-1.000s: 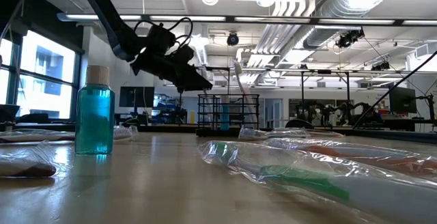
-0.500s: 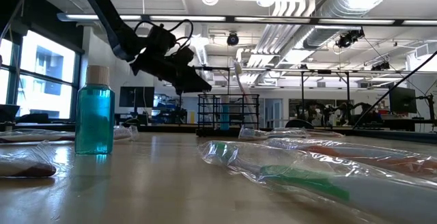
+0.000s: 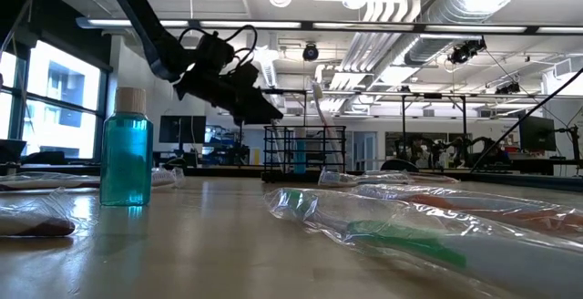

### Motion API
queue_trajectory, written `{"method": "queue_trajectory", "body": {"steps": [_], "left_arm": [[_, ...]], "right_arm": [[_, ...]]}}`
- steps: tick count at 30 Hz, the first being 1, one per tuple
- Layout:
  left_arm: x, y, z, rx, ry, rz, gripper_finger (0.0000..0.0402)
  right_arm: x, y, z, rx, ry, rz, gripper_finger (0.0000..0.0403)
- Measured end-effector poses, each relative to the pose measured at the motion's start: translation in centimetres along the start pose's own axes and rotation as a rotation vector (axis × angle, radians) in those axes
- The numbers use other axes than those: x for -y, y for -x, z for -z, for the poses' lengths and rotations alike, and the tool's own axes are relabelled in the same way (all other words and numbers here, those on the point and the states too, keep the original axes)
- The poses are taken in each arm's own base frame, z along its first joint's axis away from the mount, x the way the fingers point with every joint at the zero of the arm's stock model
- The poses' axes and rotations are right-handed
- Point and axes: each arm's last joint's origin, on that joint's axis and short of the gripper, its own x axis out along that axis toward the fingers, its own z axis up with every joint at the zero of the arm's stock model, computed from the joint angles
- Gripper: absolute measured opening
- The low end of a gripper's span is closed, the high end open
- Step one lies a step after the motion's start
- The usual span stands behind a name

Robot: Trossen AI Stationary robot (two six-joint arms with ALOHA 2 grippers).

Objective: Pick & Place toothbrushing station
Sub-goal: Put the middle green toothbrush into the mesh organizer, then put the right green toothbrush on the mesh organizer

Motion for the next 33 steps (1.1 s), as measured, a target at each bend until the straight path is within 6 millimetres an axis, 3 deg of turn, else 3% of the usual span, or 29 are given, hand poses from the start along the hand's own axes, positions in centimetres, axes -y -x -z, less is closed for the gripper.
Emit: {"method": "queue_trajectory", "body": {"steps": [7, 18, 24, 33], "left_arm": [[0.0, 0.2, -1.5, 0.04, -0.033, -0.015, 0.0223], [0.6, 2.3, -4.8, 0.104, -0.129, -0.155, 0.0226], [1.8, 4.9, -7.9, 0.197, -0.182, -0.184, 0.0226], [5.0, 10.3, -11.8, 0.292, -0.215, -0.067, 0.0226]], "right_arm": [[0.0, 0.0, 0.0, 0.0, 0.002, 0.0, 0.0258], [0.0, 0.0, 0.2, -0.019, 0.02, -0.003, 0.0258], [-0.1, 0.1, 0.7, -0.061, 0.022, -0.008, 0.0258], [0.3, 3.2, 1.4, -0.211, -0.156, -0.086, 0.0258]]}}
